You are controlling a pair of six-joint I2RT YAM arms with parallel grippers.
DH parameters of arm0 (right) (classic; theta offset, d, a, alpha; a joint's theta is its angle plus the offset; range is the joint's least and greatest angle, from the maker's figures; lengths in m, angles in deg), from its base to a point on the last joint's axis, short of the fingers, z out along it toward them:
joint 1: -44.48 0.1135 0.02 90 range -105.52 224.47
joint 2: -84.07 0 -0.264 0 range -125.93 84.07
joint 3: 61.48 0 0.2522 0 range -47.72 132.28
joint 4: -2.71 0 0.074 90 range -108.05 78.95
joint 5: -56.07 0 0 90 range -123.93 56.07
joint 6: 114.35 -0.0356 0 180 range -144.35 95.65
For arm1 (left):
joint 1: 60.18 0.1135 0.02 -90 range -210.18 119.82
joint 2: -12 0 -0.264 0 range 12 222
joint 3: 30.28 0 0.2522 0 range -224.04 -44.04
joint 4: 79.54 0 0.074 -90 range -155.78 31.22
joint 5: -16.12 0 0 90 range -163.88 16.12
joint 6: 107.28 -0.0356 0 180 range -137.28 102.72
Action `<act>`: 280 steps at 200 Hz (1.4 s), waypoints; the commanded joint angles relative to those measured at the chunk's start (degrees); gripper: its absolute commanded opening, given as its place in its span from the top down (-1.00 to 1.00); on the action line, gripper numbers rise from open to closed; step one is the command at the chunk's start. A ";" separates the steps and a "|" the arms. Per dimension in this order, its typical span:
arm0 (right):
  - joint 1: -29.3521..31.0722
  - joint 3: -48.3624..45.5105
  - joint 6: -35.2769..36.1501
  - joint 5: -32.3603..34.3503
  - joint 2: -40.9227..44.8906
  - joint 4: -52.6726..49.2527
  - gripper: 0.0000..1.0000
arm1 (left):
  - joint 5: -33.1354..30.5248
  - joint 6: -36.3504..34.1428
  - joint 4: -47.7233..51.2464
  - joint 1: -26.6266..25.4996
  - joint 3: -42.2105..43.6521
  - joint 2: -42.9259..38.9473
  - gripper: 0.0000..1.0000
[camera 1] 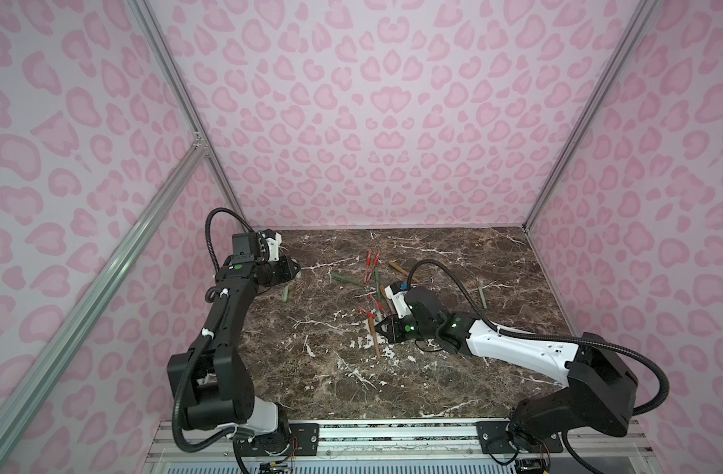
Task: Open the pen caps
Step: 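Set the cap down with the left gripper while the right lowers the pen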
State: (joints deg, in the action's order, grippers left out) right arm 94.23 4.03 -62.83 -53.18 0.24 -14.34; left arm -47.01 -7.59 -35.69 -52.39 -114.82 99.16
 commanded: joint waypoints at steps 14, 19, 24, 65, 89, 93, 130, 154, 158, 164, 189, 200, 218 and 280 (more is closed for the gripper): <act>-2.21 -2.32 1.25 7.76 5.52 -8.57 1.00 | -12.26 -7.23 8.27 -1.01 -4.36 9.37 0.93; -2.29 -2.61 1.66 8.41 6.35 -9.39 1.00 | -13.16 -7.58 8.52 -1.11 -4.72 10.45 0.93; -2.44 -2.97 1.95 8.96 7.11 -9.94 1.00 | -13.93 -7.60 8.76 -1.19 -5.23 11.83 0.93; -4.57 -5.52 2.56 10.10 11.77 -12.83 1.00 | -17.95 -8.25 11.42 -2.40 -10.09 20.42 0.93; -5.80 -7.07 2.67 9.93 13.29 -13.15 1.00 | -19.11 -8.26 12.72 -2.93 -12.35 24.53 0.93; -5.97 -7.11 2.68 9.97 13.53 -13.49 1.00 | -19.51 -8.41 12.93 -3.10 -12.77 25.17 0.93; -6.76 -8.68 2.71 10.29 15.54 -13.15 1.00 | -21.80 -9.03 13.78 -4.10 -15.16 29.41 0.93; -7.31 -8.62 2.85 10.19 15.91 -14.51 1.00 | -24.40 -9.14 14.50 -4.41 -16.62 31.40 0.93; -7.30 -8.80 2.74 10.20 16.14 -14.42 1.00 | -24.66 -9.15 14.37 -4.44 -16.65 31.56 0.94; -7.33 -9.09 2.78 10.28 16.44 -14.09 1.00 | -24.82 -9.17 14.30 -4.45 -16.74 31.86 0.94; -8.06 -9.61 2.87 10.20 16.86 -14.19 1.00 | -24.91 -9.06 14.94 -4.67 -17.89 33.50 0.89; -8.18 -9.45 2.82 10.28 17.18 -14.81 1.00 | -25.67 -9.20 14.83 -4.76 -17.98 33.71 0.85; -8.44 -10.52 2.57 10.41 18.08 -13.87 1.00 | -25.36 -8.95 14.83 -4.78 -18.20 34.12 0.73; -10.94 -10.40 3.57 10.90 18.79 -15.68 1.00 | -25.13 -8.30 15.39 -6.19 -18.36 30.69 0.29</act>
State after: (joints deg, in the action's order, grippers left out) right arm 84.16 -6.20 -60.15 -43.15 18.90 -29.72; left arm -72.41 -16.22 -21.61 -58.10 -133.07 132.40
